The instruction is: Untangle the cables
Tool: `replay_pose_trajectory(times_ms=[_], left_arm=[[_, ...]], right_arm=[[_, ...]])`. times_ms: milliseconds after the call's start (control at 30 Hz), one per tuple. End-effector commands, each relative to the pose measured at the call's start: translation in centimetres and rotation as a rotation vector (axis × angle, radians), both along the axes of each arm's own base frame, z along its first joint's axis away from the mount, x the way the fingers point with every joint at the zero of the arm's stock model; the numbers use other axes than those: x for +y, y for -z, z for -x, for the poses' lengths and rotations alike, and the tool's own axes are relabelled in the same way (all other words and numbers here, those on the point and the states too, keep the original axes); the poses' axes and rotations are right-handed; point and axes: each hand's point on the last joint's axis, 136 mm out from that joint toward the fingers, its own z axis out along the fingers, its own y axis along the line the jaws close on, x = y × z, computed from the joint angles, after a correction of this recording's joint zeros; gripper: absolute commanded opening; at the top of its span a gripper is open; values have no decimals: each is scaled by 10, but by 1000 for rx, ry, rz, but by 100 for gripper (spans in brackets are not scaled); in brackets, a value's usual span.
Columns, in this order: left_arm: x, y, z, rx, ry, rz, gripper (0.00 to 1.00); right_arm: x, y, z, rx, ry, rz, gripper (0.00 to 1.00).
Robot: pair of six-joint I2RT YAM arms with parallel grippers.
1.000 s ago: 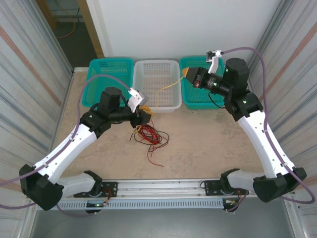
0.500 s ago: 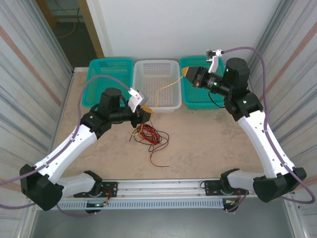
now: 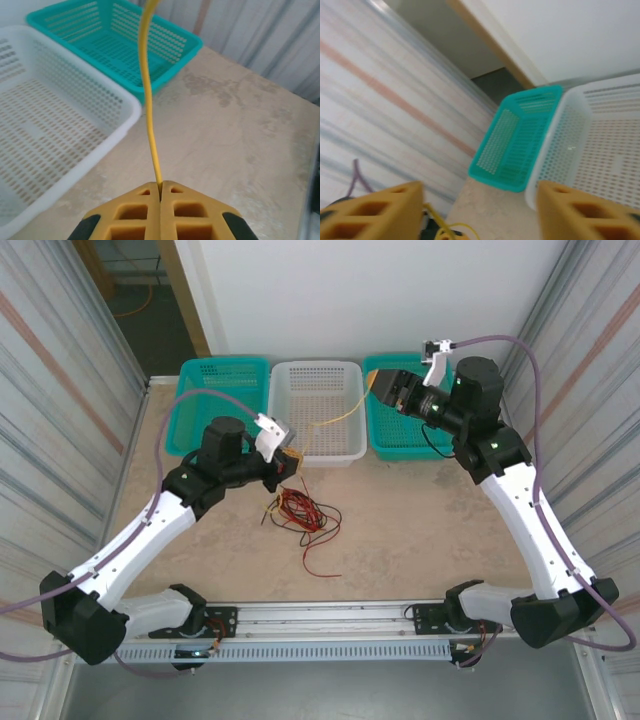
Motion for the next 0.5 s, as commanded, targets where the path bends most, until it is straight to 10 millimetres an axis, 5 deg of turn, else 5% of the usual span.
replay_pose_trajectory(times_ms=[0,233,333,467], left_arm=[[34,-30,-28,-106,-171,-28,0],[138,-65,-107,-187,-630,-87,0],[166,-83,-136,-247,-723,-24,0],[195,-73,-184,-196,-843,-71,0]], right_arm=[[-42,13,-8,40,186,39,80],[-64,50,-2,133,224,30,77],[-64,61,1,151,221,31,76],[-57,73,2,181,190,16,74]])
